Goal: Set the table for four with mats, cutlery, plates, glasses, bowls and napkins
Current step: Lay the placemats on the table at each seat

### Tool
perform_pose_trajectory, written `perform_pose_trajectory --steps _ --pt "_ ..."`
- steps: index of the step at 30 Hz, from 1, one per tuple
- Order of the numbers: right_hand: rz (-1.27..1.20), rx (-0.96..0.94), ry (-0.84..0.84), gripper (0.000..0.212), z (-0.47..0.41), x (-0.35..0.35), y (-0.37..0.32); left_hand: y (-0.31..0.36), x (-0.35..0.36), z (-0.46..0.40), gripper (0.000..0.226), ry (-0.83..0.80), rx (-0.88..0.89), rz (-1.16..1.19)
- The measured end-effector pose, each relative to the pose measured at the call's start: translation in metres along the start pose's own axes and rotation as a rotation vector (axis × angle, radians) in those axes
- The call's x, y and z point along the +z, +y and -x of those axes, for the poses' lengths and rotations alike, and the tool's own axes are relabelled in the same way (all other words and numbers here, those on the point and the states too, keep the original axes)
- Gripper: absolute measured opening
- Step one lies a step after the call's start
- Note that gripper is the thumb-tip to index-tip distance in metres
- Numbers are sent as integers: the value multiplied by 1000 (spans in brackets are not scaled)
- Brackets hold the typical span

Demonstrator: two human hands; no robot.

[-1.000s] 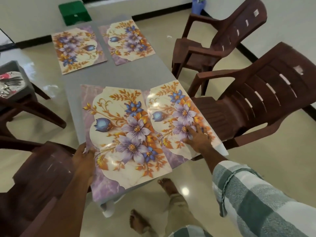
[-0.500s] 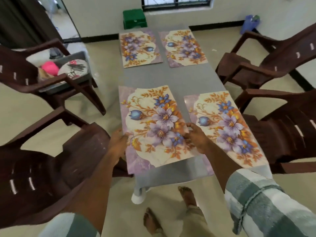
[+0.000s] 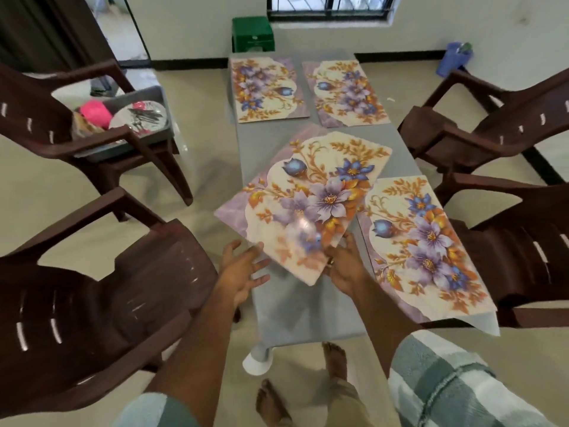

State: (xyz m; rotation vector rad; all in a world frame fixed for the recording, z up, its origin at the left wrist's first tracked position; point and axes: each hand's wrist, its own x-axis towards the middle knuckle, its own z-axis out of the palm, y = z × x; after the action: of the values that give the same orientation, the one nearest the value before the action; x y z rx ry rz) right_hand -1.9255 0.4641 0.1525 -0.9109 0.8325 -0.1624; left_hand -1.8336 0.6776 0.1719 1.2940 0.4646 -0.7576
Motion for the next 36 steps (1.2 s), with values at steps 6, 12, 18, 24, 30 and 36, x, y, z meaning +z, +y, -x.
perform_pose_trajectory --steps 6,12,18,24,30,36 --pt "-32 -20 -131 57 14 -14 -24 28 40 -6 42 85 287 -98" --pt "-247 -86 -68 63 22 -94 -112 100 -45 -25 54 -159 297 -399" --pt "259 75 -124 45 27 -122 -118 137 -52 -41 38 -123 397 -745" --pt "183 33 190 44 14 -96 -53 103 -16 -53 78 129 622 -945" --pt "108 165 288 34 31 -76 20 36 -1 -37 71 -162 443 -1166" --pt "1215 -60 518 92 35 -103 21 -25 -7 -43 76 -330 261 -1393"
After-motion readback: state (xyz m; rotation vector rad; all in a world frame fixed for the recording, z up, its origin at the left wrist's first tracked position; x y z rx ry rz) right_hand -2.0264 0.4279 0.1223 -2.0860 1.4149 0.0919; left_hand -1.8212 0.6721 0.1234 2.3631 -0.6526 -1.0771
